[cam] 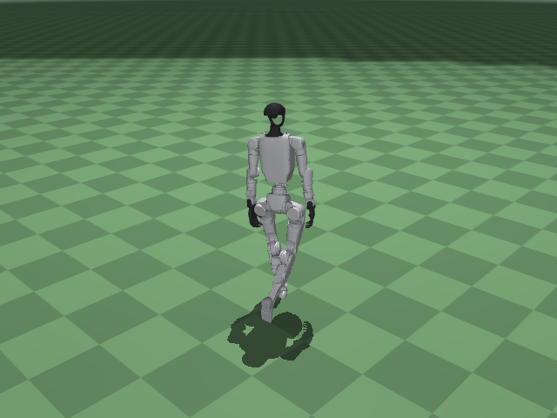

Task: Walk run

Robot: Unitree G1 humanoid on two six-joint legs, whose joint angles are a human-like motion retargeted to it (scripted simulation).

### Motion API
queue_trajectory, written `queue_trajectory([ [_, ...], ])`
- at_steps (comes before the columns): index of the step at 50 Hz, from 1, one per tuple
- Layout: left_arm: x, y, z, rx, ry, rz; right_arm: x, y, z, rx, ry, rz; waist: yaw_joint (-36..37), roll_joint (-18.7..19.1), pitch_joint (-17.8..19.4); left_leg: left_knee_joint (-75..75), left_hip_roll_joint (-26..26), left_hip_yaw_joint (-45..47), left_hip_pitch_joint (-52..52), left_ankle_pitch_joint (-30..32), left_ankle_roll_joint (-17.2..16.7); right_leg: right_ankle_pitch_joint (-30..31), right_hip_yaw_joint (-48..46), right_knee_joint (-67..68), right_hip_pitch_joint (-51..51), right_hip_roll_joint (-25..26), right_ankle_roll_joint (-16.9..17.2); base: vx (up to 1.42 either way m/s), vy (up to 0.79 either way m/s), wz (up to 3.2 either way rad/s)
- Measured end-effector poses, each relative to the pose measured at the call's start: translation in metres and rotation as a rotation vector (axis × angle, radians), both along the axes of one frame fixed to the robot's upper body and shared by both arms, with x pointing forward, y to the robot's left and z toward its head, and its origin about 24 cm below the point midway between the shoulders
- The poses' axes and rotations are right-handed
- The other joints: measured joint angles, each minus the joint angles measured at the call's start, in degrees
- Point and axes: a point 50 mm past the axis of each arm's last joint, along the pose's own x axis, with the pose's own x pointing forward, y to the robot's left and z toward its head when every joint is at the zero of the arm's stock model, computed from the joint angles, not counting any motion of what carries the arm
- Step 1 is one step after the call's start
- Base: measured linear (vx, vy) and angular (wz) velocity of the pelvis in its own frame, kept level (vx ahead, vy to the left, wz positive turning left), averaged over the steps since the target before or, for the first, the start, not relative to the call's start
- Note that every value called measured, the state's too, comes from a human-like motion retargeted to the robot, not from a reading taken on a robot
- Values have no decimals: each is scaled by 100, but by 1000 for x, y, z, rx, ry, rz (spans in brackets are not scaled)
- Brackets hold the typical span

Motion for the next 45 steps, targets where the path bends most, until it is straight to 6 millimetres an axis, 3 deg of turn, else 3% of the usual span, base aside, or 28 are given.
queue_trajectory([
  [2,47,4,-3,21,-145,-27,-14,5,-1,21,68,9,-61,316,-18,-92,70,-357,158,-28,-10,-674,215,385,-488,332,-26,67,13,134],
  [5,115,4,3,16,-364,-108,-36,15,0,30,136,-7,-200,562,17,-261,49,-603,599,-73,-111,-1561,527,582,-1034,370,-140,70,2,157],
  [8,173,2,17,-5,-556,-204,-59,25,1,44,205,-44,-549,688,65,-421,-84,-994,1024,-68,-186,-2267,613,-40,-1452,-55,-129,90,-9,197],
  [10,204,1,29,-15,-656,-264,-74,31,3,57,254,-66,-762,669,76,-488,-223,-1233,1294,-109,-237,-2280,714,-862,-1610,-443,-23,80,-16,181],
  [13,235,0,45,-21,-754,-338,-87,41,5,77,300,-92,-1010,582,135,-552,-413,-1617,1725,-201,-323,-2404,1113,-2129,-1813,-743,-203,73,-22,146],
  [16,249,-2,53,-14,-808,-387,-90,46,6,83,312,-111,-1140,570,206,-578,-427,-1884,2134,-268,-521,-2530,1087,-3266,-2085,-898,-263,68,-24,89],
  [17,250,-1,53,-9,-815,-397,-89,47,6,84,310,-114,-1140,581,223,-569,-402,-1920,2252,-285,-614,-2587,897,-3611,-2171,-918,-115,77,-30,22],
  [18,248,0,52,-3,-812,-403,-88,47,5,84,305,-113,-1104,583,233,-546,-388,-1910,2365,-297,-715,-2776,584,-3919,-2224,-936,268,92,-39,-16],
  [20,237,4,47,9,-777,-408,-84,45,5,85,295,-103,-948,567,235,-498,-376,-1775,2580,-248,-950,-2882,-495,-4136,-2247,-1014,356,105,-45,-46],
  [22,216,8,36,9,-693,-409,-78,41,4,81,292,-97,-1020,574,196,-360,-364,-1852,2699,-15,-1307,-2885,-581,-3871,-2245,-861,-175,70,-24,5],
  [23,202,10,30,4,-635,-411,-75,39,3,77,289,-98,-1039,613,139,-274,-335,-1897,2704,173,-1529,-2870,-880,-3607,-2263,-852,-672,86,-30,40],
  [25,167,13,18,-8,-497,-423,-72,35,2,67,275,-109,-1250,718,97,9,-281,-2264,2762,789,-2077,-2449,-1491,-3361,-2190,-994,-836,94,-32,93],
  [27,123,17,7,15,-337,-437,-72,30,3,63,270,-123,-1508,838,20,571,-146,-2376,2666,1902,-2725,-2235,41,-3175,-2132,-631,-1090,101,-31,97],
  [29,82,18,1,75,-197,-455,-65,19,3,55,264,-146,-1425,755,-90,1514,-362,-1911,2181,3005,-3000,-2526,325,-2685,-2268,-963,-1198,105,-11,28],
  [32,28,25,1,134,-30,-469,-44,8,1,46,231,-152,-1431,464,-91,3325,-542,-1543,1316,3846,-3000,-2835,23,-2445,-1985,-1327,-1415,86,-29,-13],
  [33,9,24,2,112,23,-470,-36,6,0,39,206,-149,-1276,310,-110,3607,-609,-1614,1133,3692,-3000,-2906,162,-2530,-1780,-1167,-1599,92,-77,-116],
  [35,-30,19,7,56,126,-469,-20,5,-1,29,140,-148,-1198,327,-12,4368,-178,-1845,696,2828,-2845,-2957,421,-2803,-1285,-562,-1947,83,-77,-98],
  [37,-54,11,11,11,185,-439,6,-3,-1,13,38,-140,-973,196,91,4728,341,-1301,106,2226,-2123,-2967,585,-2916,-998,-516,-1993,70,-40,-104],
  [40,-86,1,19,-19,243,-343,41,-11,2,-5,-120,-97,-532,-104,168,4288,467,-982,-644,1522,-1448,-2966,924,-3084,-624,-395,-2153,89,-38,-147],
  [45,-118,-13,29,-19,344,-193,90,-32,16,-77,-305,-20,56,-35,297,1676,331,-1160,-1147,1593,-1128,-3138,1280,-3184,-104,-105,-2163,73,-14,-138],
])
